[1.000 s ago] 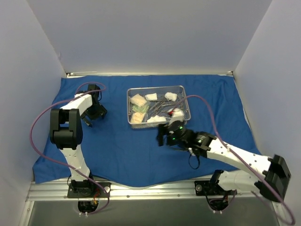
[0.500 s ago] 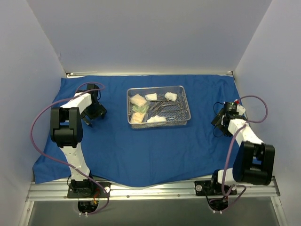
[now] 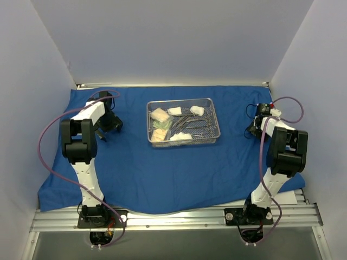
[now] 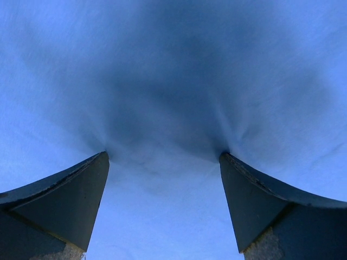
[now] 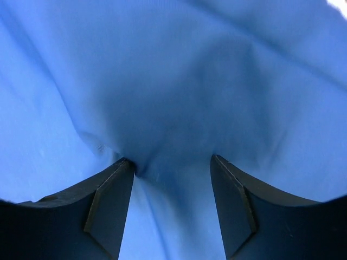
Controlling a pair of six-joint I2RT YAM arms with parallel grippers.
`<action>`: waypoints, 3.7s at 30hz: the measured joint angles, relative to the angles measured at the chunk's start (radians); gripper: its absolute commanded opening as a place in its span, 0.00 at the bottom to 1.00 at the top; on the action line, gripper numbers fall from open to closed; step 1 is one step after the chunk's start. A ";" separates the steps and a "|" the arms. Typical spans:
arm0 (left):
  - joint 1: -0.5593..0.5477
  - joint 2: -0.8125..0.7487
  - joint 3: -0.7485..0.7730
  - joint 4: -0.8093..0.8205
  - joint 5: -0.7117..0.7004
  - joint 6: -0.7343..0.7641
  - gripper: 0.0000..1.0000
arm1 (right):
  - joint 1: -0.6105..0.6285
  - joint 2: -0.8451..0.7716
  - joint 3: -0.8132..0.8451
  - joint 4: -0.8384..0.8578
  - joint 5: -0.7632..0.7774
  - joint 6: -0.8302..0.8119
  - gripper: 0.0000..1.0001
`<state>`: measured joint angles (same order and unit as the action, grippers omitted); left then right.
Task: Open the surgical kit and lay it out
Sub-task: Smooth out the surgical kit at the center of the board.
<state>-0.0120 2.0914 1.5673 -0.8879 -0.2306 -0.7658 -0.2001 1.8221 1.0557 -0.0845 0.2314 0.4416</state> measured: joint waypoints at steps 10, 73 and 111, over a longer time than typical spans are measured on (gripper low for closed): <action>0.023 0.157 0.249 -0.059 0.036 0.035 0.94 | -0.036 0.106 0.114 0.067 -0.005 -0.009 0.52; -0.020 -0.182 -0.009 0.031 0.015 0.093 0.94 | -0.140 -0.423 -0.343 -0.148 0.113 0.237 1.00; -0.021 -0.229 0.065 -0.014 0.111 0.045 0.94 | -0.939 -0.388 -0.298 -0.549 0.407 0.575 0.89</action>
<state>-0.0330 1.8622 1.6321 -0.9016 -0.1192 -0.7212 -1.1393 1.4345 0.7574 -0.6331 0.6384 1.0168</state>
